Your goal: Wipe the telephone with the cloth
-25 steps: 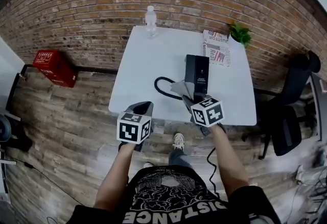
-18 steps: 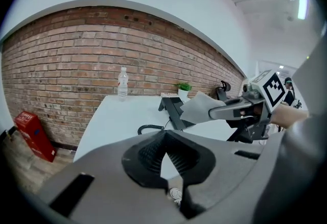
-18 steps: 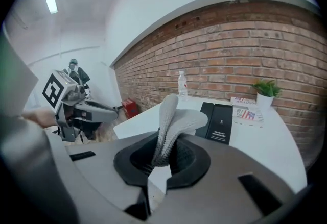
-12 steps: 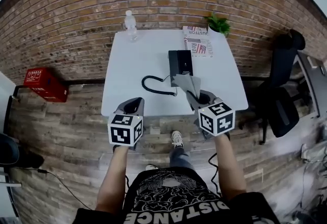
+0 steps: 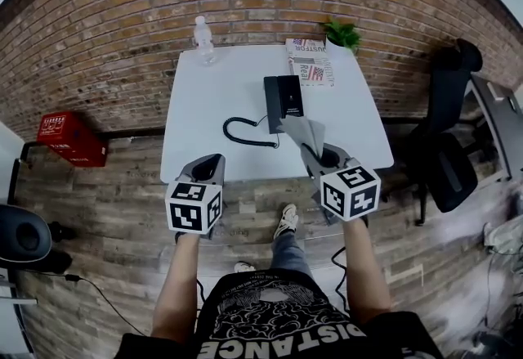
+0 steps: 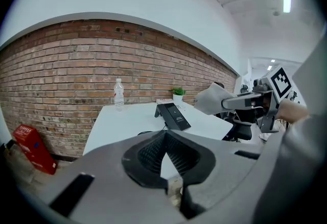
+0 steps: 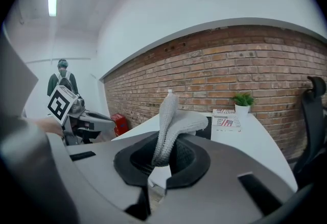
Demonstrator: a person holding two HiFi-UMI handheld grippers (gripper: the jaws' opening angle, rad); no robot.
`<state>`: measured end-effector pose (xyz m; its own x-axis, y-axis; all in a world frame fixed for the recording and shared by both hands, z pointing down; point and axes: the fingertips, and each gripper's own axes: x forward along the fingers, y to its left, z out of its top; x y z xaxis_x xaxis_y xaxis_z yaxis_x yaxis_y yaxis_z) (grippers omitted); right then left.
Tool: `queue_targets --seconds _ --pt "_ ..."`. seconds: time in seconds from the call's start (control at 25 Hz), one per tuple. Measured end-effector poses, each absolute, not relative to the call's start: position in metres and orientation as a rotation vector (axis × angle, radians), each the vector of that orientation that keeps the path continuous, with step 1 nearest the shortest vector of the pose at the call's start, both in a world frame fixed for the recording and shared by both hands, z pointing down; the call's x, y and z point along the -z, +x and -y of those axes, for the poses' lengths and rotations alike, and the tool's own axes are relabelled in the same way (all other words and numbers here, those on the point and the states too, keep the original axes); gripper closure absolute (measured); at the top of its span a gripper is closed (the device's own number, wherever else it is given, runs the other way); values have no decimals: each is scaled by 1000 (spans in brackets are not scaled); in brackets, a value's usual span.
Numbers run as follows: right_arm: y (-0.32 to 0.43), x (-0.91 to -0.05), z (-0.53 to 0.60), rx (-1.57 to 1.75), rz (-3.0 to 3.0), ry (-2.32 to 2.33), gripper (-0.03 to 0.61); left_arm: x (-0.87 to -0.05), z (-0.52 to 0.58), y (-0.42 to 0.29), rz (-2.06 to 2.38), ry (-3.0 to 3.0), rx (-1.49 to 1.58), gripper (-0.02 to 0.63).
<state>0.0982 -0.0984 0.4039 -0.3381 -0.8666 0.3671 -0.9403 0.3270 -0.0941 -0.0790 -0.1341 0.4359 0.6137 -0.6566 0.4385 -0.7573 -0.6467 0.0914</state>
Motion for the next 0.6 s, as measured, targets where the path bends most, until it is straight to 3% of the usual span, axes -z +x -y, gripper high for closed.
queue_targets --seconds 0.6 --pt "99 -399 88 -403 2336 1638 568 -435 130 -72 1132 2584 -529 607"
